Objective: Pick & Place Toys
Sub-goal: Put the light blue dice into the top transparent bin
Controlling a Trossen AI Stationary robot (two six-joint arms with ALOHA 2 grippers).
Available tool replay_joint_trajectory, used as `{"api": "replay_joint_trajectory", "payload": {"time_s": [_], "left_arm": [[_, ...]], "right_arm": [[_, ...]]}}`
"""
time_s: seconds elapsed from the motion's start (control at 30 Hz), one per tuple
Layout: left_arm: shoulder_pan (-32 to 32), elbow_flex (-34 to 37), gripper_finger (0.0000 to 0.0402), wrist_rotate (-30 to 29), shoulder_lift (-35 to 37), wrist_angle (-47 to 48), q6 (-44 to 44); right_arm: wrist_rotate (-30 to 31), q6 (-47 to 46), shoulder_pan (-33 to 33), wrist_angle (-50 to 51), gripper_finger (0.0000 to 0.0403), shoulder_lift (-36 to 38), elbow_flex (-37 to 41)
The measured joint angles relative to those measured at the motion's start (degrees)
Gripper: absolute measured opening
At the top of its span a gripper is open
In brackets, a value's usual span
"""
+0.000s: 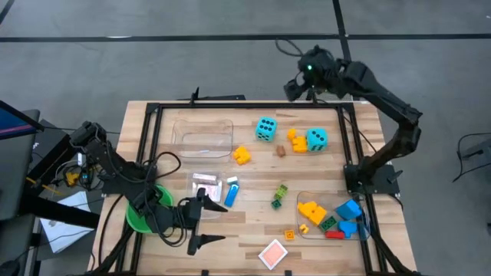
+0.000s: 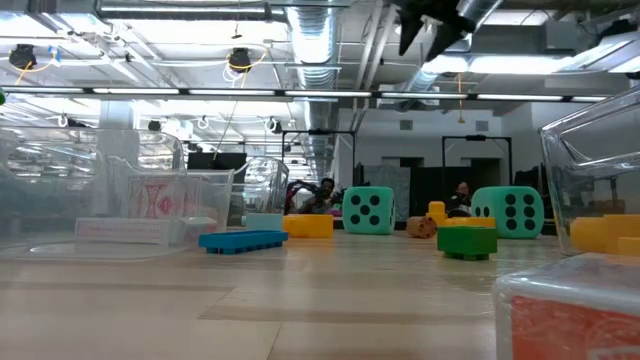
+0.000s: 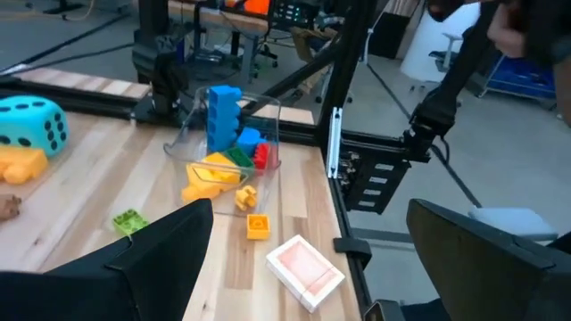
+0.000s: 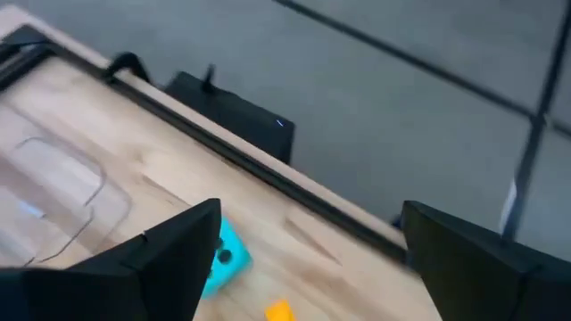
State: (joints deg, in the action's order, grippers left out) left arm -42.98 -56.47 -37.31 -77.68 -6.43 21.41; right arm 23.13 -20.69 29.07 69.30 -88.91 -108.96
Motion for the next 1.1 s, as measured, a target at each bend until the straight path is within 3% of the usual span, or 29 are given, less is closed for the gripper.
{"api": "replay_joint_trajectory", "payload": {"time_s": [0.27,0.63,0.93,1.1], "left_arm": [[0.0,0.0,0.0369,-0.3,4.0,1.3,-2.0],[0.3,0.0,0.0369,-0.2,7.1,2.6,-9.1],[0.5,0.0,0.0369,-0.4,9.1,5.1,-12.5],[1.9,0.0,0.0369,-0.5,9.1,5.1,-13.8]], "right_arm": [[0.0,-12.2,3.0,20.8,0.0353,-6.0,-9.2],[-2.0,-19.4,1.3,20.5,0.0353,-9.3,-6.5],[-2.3,-21.7,1.8,20.8,0.0353,-8.1,9.0],[-0.2,-23.4,4.8,20.2,0.0353,-2.0,21.6]]}}
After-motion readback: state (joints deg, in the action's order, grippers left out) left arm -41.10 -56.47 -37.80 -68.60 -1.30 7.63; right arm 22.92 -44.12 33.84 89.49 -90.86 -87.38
